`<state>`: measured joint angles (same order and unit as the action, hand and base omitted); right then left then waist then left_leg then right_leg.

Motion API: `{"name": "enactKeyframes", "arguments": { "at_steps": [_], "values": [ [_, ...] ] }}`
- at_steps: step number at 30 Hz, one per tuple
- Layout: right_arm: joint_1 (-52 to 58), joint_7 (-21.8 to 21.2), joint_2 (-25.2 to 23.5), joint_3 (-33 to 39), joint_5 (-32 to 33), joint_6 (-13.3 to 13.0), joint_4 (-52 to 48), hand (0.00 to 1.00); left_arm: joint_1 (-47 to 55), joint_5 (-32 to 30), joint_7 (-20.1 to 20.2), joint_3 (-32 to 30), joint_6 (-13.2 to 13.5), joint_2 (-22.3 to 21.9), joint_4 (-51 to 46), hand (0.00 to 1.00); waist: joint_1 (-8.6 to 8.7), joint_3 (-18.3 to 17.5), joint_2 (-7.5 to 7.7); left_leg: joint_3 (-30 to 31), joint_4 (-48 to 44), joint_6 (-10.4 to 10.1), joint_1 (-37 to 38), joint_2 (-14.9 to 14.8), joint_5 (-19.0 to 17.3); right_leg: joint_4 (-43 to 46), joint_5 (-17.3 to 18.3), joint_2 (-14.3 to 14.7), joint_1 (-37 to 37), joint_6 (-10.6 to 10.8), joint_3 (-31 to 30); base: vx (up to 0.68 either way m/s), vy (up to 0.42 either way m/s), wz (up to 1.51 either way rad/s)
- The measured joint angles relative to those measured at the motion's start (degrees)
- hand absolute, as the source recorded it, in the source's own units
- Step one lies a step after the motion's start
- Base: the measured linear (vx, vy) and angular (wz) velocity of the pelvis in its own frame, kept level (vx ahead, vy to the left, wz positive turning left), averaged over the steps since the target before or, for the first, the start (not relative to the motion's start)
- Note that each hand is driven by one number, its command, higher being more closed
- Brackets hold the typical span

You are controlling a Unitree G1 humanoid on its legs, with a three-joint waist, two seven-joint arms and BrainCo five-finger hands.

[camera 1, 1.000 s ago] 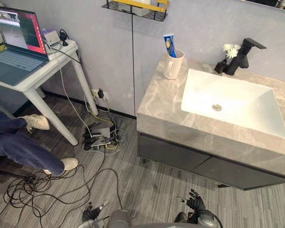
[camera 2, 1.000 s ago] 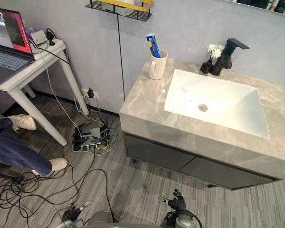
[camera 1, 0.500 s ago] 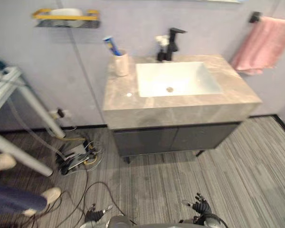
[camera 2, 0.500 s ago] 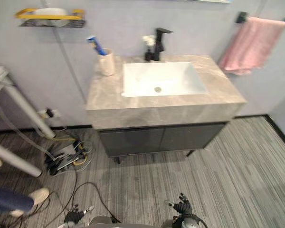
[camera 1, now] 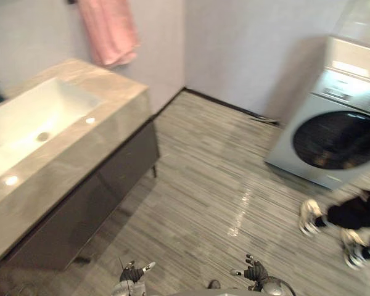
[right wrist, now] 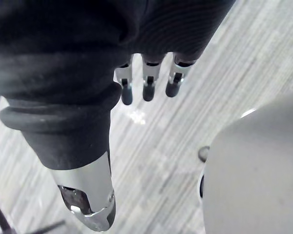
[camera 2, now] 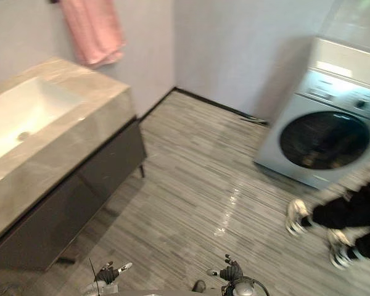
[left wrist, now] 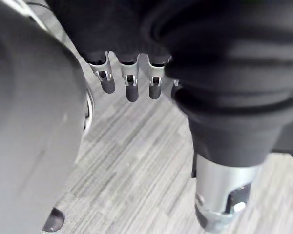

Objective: Organize washtable

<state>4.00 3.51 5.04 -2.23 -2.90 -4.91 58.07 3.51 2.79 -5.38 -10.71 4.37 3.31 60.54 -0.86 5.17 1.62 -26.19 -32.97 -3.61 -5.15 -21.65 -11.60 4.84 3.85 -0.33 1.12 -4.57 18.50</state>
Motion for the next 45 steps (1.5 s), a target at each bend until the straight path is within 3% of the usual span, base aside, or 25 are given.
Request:
{"name": "enactKeyframes", "arguments": {
  "at_steps": [3, 4, 5, 7, 9, 11, 12, 13, 14, 16, 17, 22, 25, 26, 27, 28, 29, 32, 34, 36, 37, 38, 39, 41, 45],
  "values": [
    [-0.64, 0.08, 2.09, 3.46, 0.12, -0.01, 1.27, 0.0, -0.13, 0.7, -0.01, 1.62, 0.16, -1.04, -0.45, 0.0, -0.02, 1.62, -1.83, 23.66, 5.06, -1.89, -2.31, 12.92, -2.68, -0.03, -1.22, 1.54, 0.19, 0.37, -11.38, -0.02, 0.048, -1.67],
    [-0.71, 0.08, 2.29, 3.81, 0.1, 0.02, 1.4, 0.0, -0.13, 1.09, 0.02, 1.58, 0.2, -1.13, -0.41, 0.0, 0.1, 1.84, -2.2, 27.68, 5.72, -1.91, -2.65, 14.63, -2.68, 0.06, -1.46, 2.23, 0.26, 0.7, -13.83, 0.08, 0.475, -5.78],
    [-1.2, -0.02, 1.6, 7.07, 0.07, -0.16, 2.26, 0.0, 0.85, 1.25, 0.27, -1.96, 0.45, -1.18, -0.12, 0.0, 0.01, 1.87, -3.46, 46.94, 6.18, -0.07, -0.79, 20.65, -7.71, 1.48, -3.23, 8.63, 3.27, 3.18, -37.47, 0.08, 0.57, -5.57],
    [0.87, -0.25, 1.33, 7.11, -0.02, 0.58, 3.0, 0.0, 0.79, 0.99, 0.35, -2.99, 0.81, -0.88, -0.65, 0.0, 0.01, 1.15, -1.37, 40.05, 6.26, 1.64, -0.78, 20.26, -8.62, -1.41, -4.85, 7.81, 3.4, 4.56, -42.5, 0.01, 0.528, -3.62],
    [2.94, -1.09, 0.44, 10.26, -0.1, 0.72, -0.44, 0.0, 0.07, 0.95, 0.33, -3.46, 0.41, -1.05, -1.05, 0.0, 1.03, 1.17, -1.26, 34.84, 1.1, 4.11, -3.43, 21.56, -11.17, -2.68, -6.88, 7.47, 7.02, 5.97, -47.73, -0.13, 0.379, -1.61],
    [1.74, -1.04, -0.67, 11.59, 0.2, 0.52, -1.74, 0.0, 0.68, 0.76, 0.35, -3.74, 0.55, -1.78, -2.45, 0.0, -0.53, 0.77, 0.16, 24.33, 3.03, 5.76, -4.38, 20.71, -10.7, -2.64, -6.17, 7.05, 11.65, 4.36, -52.93, -0.12, 0.309, -2.49],
    [0.53, -0.82, -1.04, 12.16, 0.66, 0.66, -1.82, 0.0, 0.69, -0.15, 0.27, -3.29, 0.79, -2.03, -2.51, 0.0, -1.14, 1.33, -0.96, 18.24, 3.46, 6.88, -4.4, 19.15, -10.31, 0.2, -5.01, 6.21, 14.71, 3.06, -46.69, -0.12, 0.323, -3.35],
    [-0.06, -0.75, -1.83, 13.58, 1.62, 1.02, -2.04, 0.0, 0.06, -0.58, 0.31, -2.85, 0.92, -2.32, -2.48, 0.0, -1.38, 1.65, -1.46, 11.25, 3.61, 6.91, -3.22, 17.91, -10.32, 5.91, -5.07, 3.66, 18.63, 3.07, -30.71, -0.09, 0.262, -2.63],
    [0.07, -0.72, -1.98, 13.99, 2.35, 0.88, -2.73, 0.0, 0.08, -1.01, 0.36, -2.46, 0.91, -2.52, -2.44, 0.0, -1.29, 1.99, -2.13, 8.27, 4.35, 6.91, -1.92, 17.79, -10.32, 8.98, -4.47, 1.87, 19.18, 2.22, -22.92, -0.08, 0.298, -2.59],
    [0.98, -0.63, -2.31, 15.43, 2.76, 0.31, -4.17, 0.0, 0.41, -1.4, 0.47, -0.9, 0.99, -3.12, -1.48, 0.0, -0.31, 2.07, -3.65, -1.78, 7.83, 7.29, 4.18, 18.12, -10.11, 22.29, 1.42, -5.3, 16.83, -3.0, 0.08, -0.09, 0.297, -2.25],
    [1.21, -0.56, -2.49, 15.43, 2.75, 0.17, -4.34, 0.0, 0.41, -1.44, 0.48, -0.41, 1.0, -3.1, -1.43, 0.0, 0.13, 1.95, -4.06, -4.11, 9.32, 7.83, 5.83, 18.6, -9.81, 25.73, 3.49, -6.74, 14.85, -2.46, 3.84, -0.07, 0.18, -1.67],
    [1.38, -0.78, -2.93, 16.11, 3.19, 0.11, -2.02, 0.0, -1.33, -2.48, 0.57, -0.09, 1.13, -2.66, 0.78, 0.0, 0.0, 0.73, -2.7, -10.13, 14.22, 8.73, 6.96, 21.87, -9.15, 30.98, 9.26, -10.4, 10.67, 2.14, 5.96, -0.06, 0.087, -1.44],
    [0.85, -0.72, -3.49, 18.21, 4.16, 0.01, -0.65, 0.0, -0.56, -2.49, 1.02, -0.12, 0.93, -2.46, 1.94, 0.0, 1.53, 0.31, -2.47, -13.64, 14.46, 7.27, 7.09, 22.77, -8.33, 23.22, 7.03, -11.11, 8.94, 4.21, 7.28, -0.06, 0.065, -0.93],
    [0.59, -0.72, -3.21, 18.23, 4.13, 0.06, 0.09, 0.0, -0.47, -2.49, 1.47, -0.12, 1.02, -2.12, 1.79, 0.0, 1.5, 0.0, -1.81, -13.74, 9.36, 3.22, 4.31, 22.34, -5.75, 15.45, 3.86, -10.79, 6.98, 6.12, 5.29, 0.0, 0.009, -0.54],
    [-0.49, -0.72, -3.67, 18.02, 4.05, 0.2, 2.02, 0.0, -0.43, -2.48, 1.57, -0.05, 1.4, -1.24, 1.51, 0.0, 0.4, -0.08, 0.91, -13.16, 5.46, 5.7, 0.16, 22.09, -6.25, 9.59, 0.46, -12.11, 6.48, 8.25, 2.36, -0.07, -0.078, -0.91],
    [-1.96, -0.55, -3.62, 18.03, 3.99, 0.61, 4.52, 0.0, -0.37, -2.42, 1.49, -0.09, 2.0, -0.48, 1.16, 0.0, -0.64, -0.1, 1.63, -11.22, 9.02, 11.35, -0.98, 21.26, -8.83, 5.7, -2.28, -12.57, 6.37, 8.42, -0.09, -0.07, -0.083, -0.97],
    [-2.57, -0.36, -2.93, 17.84, 3.8, 1.05, 5.83, 0.0, 0.02, -2.38, 1.28, 0.22, 1.91, -0.28, 1.12, 0.0, 0.12, -0.02, -0.2, -11.21, 19.03, 8.42, 0.18, 18.06, -0.17, 1.41, -4.19, -11.28, 5.34, 9.93, -0.61, -0.06, -0.07, -0.78],
    [-2.47, -1.02, -2.93, 15.14, 2.55, 1.08, 4.74, 0.0, 0.19, -2.37, 1.18, 1.58, 1.81, -0.23, 0.54, 0.0, -0.01, 0.21, -0.84, -13.29, 18.25, 7.63, 0.15, 18.28, 0.48, -3.05, -4.72, -10.36, 3.53, 9.89, -1.53, 0.0, 0.02, -0.4],
    [-2.78, -1.15, -2.65, 11.65, 1.75, 0.93, 4.69, 0.0, -0.04, -2.35, 1.21, 1.55, 2.06, 0.4, 0.02, 0.0, -0.21, 0.97, 0.2, -6.83, 11.68, 7.64, -2.43, 18.54, 0.48, -3.52, -6.18, -9.77, 2.32, 9.13, -3.99, -0.03, -0.043, -0.09],
    [-3.89, -1.23, -1.28, 8.82, 0.43, 0.65, 5.29, 0.0, 0.01, -2.32, 1.15, 1.54, 2.92, 0.08, -1.49, 0.0, -0.73, 2.51, -0.77, 10.14, 6.88, 7.19, -4.49, 21.37, 0.22, -2.74, -6.8, -9.98, 2.24, 9.16, -6.15, -0.13, 0.001, -0.21],
    [-3.95, -1.23, -1.15, 8.56, 0.31, 0.4, 5.34, 0.0, 0.04, -2.35, 1.1, 1.55, 2.94, 0.08, -1.45, 0.0, -0.74, 2.62, -1.04, 11.61, 7.15, 6.51, -4.41, 21.75, -0.18, -2.93, -7.11, -9.97, 2.35, 9.27, -6.27, -0.12, 0.035, -0.22],
    [-3.93, -1.23, -1.12, 8.47, 0.06, 0.13, 5.53, 0.0, 0.18, -2.36, 1.02, 1.54, 2.93, 0.09, -1.37, 0.0, -0.65, 2.47, -1.55, 12.05, 9.03, 4.83, -4.05, 21.56, -1.8, -3.08, -7.49, -9.72, 2.95, 9.74, -6.36, -0.12, 0.048, -0.22],
    [-4.03, -1.29, -0.98, 8.62, 0.04, -0.05, 5.77, 0.0, 0.25, -2.14, 0.65, 1.33, 2.71, 0.07, -1.24, 0.0, -0.56, 2.37, -1.91, 11.49, 12.39, 7.83, -3.31, 21.5, -2.87, -3.75, -8.15, -9.08, 3.3, 9.9, -6.55, -0.17, 0.065, -0.33],
    [-3.32, -1.29, -1.6, 9.18, 0.1, -0.02, 5.81, 0.0, 0.75, -1.42, 0.16, 0.8, 2.55, 0.58, -1.32, 0.0, -0.78, 1.72, -0.56, 10.17, 16.2, 6.05, -2.3, 21.97, -1.03, -6.42, -9.03, -8.74, 2.97, 8.97, -7.13, -0.11, 0.034, -0.38],
    [-1.96, -1.21, -2.88, 10.82, 1.14, -0.26, 5.72, 0.0, 1.51, -1.27, -0.05, -0.2, 2.26, 1.13, -0.09, 0.0, 0.17, 0.27, 0.71, 10.27, 24.63, 6.03, 1.71, 23.97, 3.42, -7.69, -9.09, -8.97, 1.31, 8.9, -7.06, -0.04, -0.012, -0.04]
  ]
}}
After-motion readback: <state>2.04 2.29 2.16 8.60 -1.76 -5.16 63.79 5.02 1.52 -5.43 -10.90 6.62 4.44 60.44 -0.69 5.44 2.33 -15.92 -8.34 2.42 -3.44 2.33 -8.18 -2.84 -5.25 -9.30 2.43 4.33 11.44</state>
